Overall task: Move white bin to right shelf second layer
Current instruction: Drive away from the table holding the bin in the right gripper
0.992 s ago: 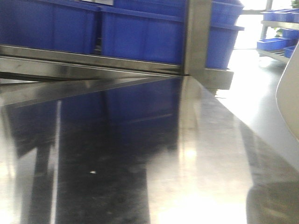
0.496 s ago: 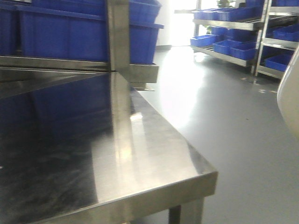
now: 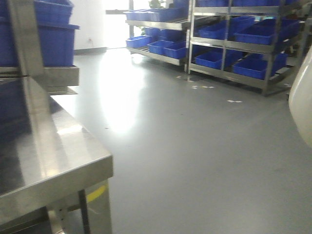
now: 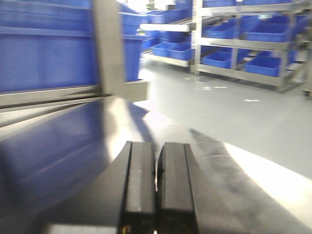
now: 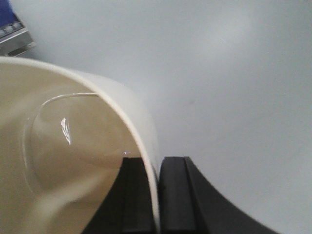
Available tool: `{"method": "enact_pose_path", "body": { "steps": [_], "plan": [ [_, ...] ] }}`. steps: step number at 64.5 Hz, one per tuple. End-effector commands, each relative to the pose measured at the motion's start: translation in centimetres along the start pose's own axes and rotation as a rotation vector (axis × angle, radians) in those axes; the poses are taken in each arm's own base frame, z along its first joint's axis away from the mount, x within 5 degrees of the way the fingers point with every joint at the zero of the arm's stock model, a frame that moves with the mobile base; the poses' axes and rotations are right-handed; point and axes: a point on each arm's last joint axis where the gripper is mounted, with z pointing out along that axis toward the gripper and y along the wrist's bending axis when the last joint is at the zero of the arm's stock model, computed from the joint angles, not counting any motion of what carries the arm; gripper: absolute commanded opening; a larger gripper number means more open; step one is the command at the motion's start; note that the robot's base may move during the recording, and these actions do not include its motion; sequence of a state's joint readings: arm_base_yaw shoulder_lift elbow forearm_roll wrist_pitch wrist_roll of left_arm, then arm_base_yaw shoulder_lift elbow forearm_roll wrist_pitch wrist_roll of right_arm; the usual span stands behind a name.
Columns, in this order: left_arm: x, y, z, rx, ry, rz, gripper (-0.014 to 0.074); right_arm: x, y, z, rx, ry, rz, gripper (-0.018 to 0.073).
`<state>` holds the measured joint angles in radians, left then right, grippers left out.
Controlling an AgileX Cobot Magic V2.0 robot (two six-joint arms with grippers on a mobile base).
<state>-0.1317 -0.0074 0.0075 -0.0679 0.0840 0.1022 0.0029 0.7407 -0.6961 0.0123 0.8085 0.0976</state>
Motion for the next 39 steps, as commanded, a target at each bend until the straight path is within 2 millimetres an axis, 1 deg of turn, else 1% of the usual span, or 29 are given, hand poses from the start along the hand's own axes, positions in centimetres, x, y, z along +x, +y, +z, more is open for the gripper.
{"method": "enact_pose_path", "body": {
  "steps": [1, 39],
  "plan": [
    [0.41, 0.01, 0.03, -0.003, -0.061, -0.009, 0.0085, -1.21, 0.13, -0.75, -0.009, -0.101, -0.01, 0.0048],
    [0.41, 0.01, 0.03, -0.003, -0.061, -0.009, 0.0085, -1.21, 0.14, -0.75, -0.01, -0.101, -0.011, 0.0048]
  ]
}}
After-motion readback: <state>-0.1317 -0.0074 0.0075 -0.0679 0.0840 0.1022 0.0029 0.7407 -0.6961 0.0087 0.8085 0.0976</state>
